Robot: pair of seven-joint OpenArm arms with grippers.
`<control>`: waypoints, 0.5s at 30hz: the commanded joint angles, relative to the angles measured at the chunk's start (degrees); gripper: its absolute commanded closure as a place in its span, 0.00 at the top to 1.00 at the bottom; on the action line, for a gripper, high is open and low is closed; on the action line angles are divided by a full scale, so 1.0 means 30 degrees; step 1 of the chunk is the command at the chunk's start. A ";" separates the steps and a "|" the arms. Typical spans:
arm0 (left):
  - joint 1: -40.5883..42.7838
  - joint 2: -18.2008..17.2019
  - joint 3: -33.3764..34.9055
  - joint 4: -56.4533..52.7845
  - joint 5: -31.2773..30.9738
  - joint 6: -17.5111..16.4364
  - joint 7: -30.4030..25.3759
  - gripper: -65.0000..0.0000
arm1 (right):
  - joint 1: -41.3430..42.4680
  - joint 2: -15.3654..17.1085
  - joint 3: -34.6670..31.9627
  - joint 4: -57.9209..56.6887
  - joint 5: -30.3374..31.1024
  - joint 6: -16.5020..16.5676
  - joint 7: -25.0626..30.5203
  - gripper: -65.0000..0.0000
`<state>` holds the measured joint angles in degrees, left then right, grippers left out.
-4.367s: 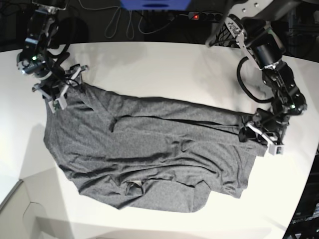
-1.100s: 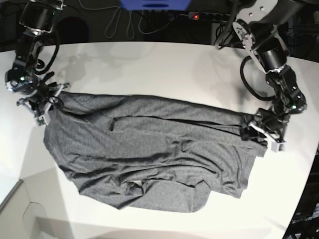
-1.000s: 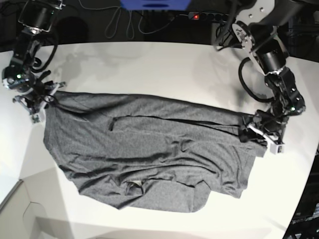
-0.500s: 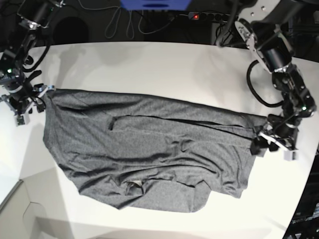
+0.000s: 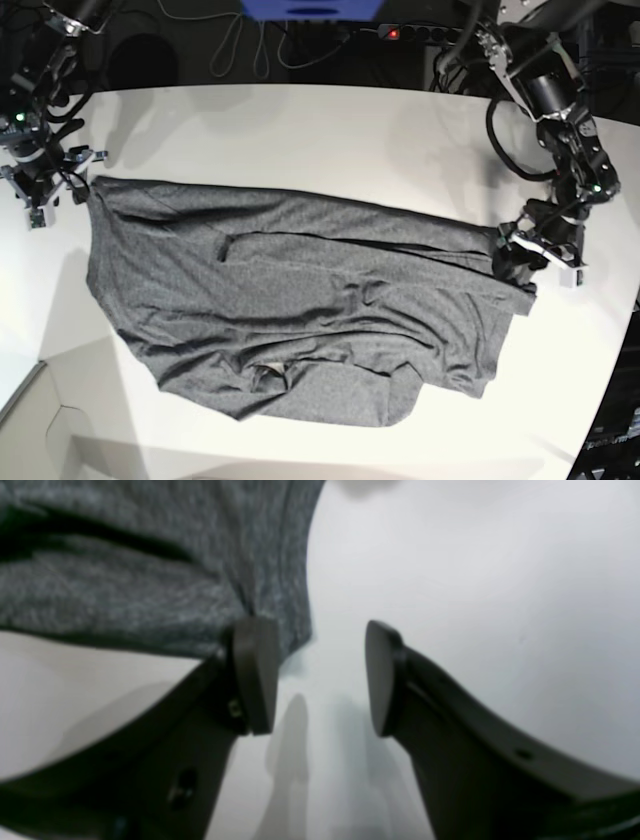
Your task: Layout the t-shirt on the table in an organized manner, then fold the t-shirt properly
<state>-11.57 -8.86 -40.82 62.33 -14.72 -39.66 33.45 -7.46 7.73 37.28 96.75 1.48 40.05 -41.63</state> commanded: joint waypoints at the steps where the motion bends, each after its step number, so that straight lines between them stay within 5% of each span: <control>1: -0.0259 -0.0313 -0.0094 0.0221 -0.0353 0.0165 -0.0557 0.68 | 0.0188 0.0282 0.0102 0.0322 0.0197 -0.0018 0.0440 0.45; 6: -0.0054 -0.0284 -0.0094 0.0192 -0.0470 0.1308 -0.0616 0.76 | -0.0135 0.0282 0.0102 0.0351 0.0197 -0.0018 0.0469 0.45; 15: 0.0063 -0.0284 -0.0094 0.0280 -0.0382 0.1308 -0.0440 0.87 | -0.0223 0.0282 0.0102 0.0351 0.0197 -0.0018 0.0469 0.45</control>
<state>-10.33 -8.86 -41.10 62.02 -15.05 -35.57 33.21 -8.49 7.75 37.34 96.75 1.48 40.05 -41.30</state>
